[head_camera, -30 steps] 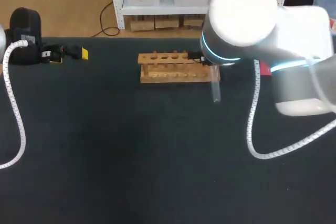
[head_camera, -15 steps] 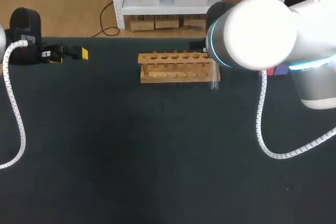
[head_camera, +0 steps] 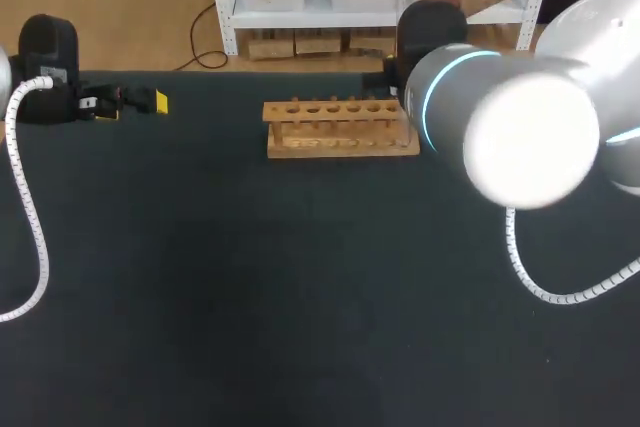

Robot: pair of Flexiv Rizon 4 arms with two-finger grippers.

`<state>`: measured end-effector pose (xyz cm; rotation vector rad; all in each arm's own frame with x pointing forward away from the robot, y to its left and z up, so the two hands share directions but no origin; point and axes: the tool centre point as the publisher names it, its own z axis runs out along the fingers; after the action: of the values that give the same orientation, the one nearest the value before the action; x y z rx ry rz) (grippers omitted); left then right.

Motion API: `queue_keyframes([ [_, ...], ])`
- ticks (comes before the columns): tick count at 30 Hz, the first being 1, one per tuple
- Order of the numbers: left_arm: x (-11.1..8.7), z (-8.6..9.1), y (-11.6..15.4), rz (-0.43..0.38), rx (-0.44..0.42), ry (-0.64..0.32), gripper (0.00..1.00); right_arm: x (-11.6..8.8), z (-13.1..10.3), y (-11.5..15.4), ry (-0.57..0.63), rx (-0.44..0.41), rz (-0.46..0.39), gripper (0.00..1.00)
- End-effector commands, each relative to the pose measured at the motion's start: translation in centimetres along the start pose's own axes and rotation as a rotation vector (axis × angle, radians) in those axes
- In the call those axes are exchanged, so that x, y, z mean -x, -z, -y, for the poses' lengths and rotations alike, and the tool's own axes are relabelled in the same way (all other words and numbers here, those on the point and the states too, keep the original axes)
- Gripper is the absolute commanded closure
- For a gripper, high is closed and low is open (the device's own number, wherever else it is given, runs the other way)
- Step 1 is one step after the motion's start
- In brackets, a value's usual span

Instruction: Grasp the test tube, adjust it, and insert it.

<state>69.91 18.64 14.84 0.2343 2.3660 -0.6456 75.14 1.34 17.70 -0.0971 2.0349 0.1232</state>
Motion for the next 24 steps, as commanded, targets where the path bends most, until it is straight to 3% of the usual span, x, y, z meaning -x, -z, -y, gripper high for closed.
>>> queue_keyframes([
  [1,0.1,0.1,0.0,-0.005,0.008,0.001,0.0,0.4,0.1,-0.7,-0.012,0.037,0.193,1.0],
  [11,0.1,0.1,0.0,-0.005,0.008,0.001,0.0,1.9,-0.8,-1.7,-0.041,0.095,0.334,1.0],
  [24,0.1,0.1,0.0,-0.005,0.008,0.001,0.0,3.6,-2.0,-2.1,0.006,0.151,0.381,1.0],
])
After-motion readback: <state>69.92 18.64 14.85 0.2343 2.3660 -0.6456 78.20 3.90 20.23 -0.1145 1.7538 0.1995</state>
